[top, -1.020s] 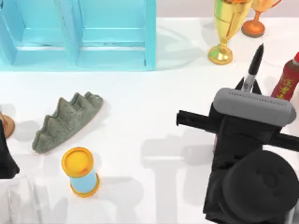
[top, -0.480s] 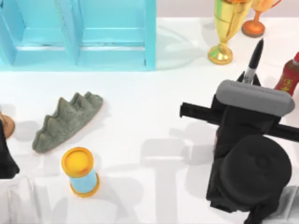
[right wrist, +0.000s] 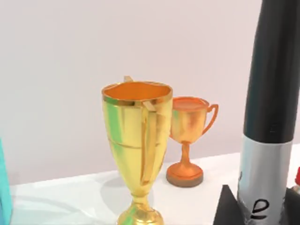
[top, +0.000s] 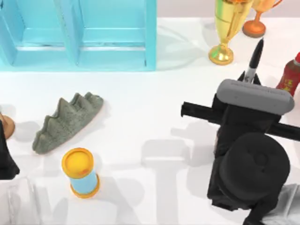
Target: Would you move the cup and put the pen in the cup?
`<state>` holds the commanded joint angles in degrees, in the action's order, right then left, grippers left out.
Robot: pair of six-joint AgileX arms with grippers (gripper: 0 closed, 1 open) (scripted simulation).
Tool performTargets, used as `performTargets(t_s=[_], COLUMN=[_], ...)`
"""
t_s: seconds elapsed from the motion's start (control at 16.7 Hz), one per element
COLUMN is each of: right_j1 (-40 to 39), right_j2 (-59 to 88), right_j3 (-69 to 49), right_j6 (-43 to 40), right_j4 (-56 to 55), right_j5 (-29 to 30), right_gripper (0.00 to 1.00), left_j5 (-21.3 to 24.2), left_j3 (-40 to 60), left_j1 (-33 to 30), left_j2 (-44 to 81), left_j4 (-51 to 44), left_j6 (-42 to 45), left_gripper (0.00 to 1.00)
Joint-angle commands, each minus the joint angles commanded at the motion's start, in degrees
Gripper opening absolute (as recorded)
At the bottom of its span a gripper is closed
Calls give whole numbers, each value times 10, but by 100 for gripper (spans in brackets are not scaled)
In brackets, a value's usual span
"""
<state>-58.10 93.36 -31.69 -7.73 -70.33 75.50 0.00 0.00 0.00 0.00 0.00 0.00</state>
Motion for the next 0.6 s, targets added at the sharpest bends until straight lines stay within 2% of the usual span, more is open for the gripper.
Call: performTargets(t_s=[0.6], right_j1=[0], right_j2=[0], right_j3=[0], right_j6=[0], right_j4=[0], right_j5=[0], right_gripper=[90], left_j5=[0], left_j3=[0], left_j1=[0], left_j2=[0], left_j4=[0], left_j6=[0], left_gripper=[100])
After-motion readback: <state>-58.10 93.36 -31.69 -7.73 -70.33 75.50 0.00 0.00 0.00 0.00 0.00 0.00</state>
